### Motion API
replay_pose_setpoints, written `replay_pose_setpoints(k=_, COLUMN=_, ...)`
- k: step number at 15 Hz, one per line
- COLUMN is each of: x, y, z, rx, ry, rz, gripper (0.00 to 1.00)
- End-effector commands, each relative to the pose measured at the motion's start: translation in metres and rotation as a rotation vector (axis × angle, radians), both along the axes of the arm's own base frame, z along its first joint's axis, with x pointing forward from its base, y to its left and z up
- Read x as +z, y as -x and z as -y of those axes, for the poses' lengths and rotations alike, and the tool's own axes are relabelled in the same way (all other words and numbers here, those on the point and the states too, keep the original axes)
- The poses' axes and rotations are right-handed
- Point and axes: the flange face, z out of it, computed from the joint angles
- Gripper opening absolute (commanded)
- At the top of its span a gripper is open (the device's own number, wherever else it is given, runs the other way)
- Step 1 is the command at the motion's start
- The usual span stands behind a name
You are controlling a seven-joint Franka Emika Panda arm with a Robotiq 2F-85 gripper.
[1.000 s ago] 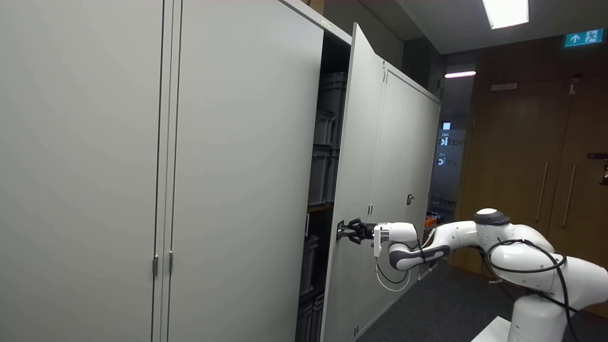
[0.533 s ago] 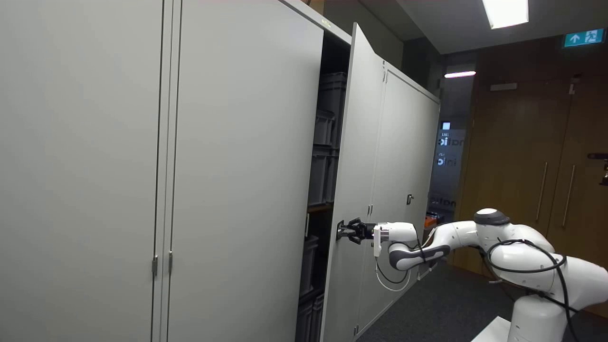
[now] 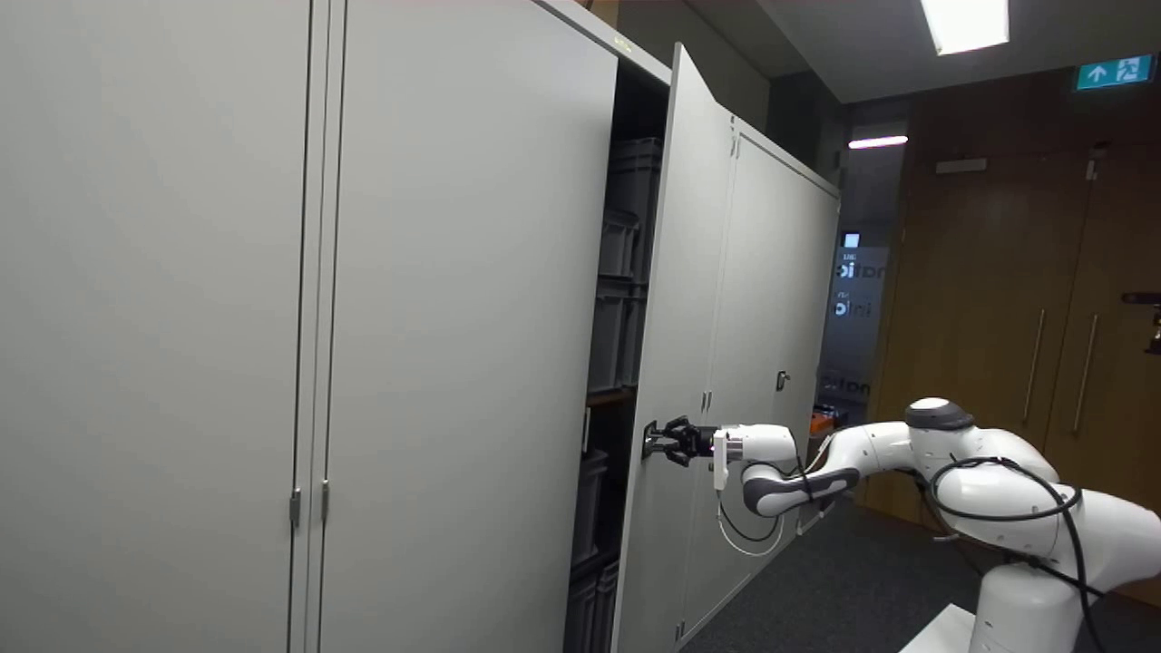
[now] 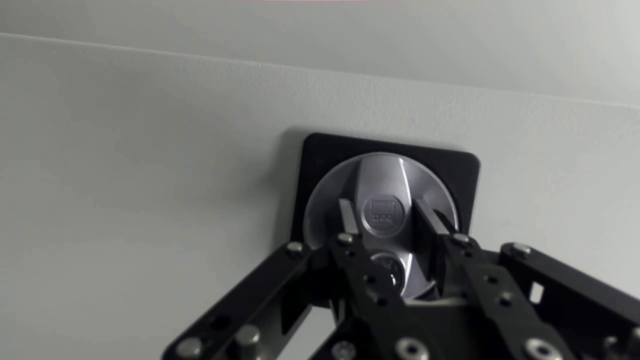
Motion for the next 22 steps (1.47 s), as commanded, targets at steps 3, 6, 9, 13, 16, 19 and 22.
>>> replay_pose_setpoints(k=3, x=0.0356, y=0.0211, z=-0.0299, rx=0.076, ry=-0.108, rz=0.001, gripper=0.08)
replay_pose_setpoints(k=6, x=0.0358, y=0.0219, z=-0.0289, rx=0.075, ry=-0.112, rz=-0.003, gripper=0.08)
replay_pose_setpoints(k=9, x=0.0359, y=0.022, z=-0.0293, rx=0.076, ry=-0.113, rz=-0.003, gripper=0.08)
replay_pose_setpoints(k=13, x=0.0364, y=0.0241, z=-0.0269, rx=0.075, ry=-0.112, rz=0.0, gripper=0.08)
replay_pose_setpoints(k=16, x=0.0362, y=0.0256, z=-0.0259, rx=0.076, ry=-0.112, rz=-0.001, gripper=0.08)
replay_pose_setpoints(k=19, x=0.0363, y=0.0265, z=-0.0256, rx=0.076, ry=-0.112, rz=-0.001, gripper=0.08)
replay_pose_setpoints(k=22, x=0.0365, y=0.0273, z=-0.0251, rx=0.076, ry=-0.113, rz=0.0, gripper=0.08)
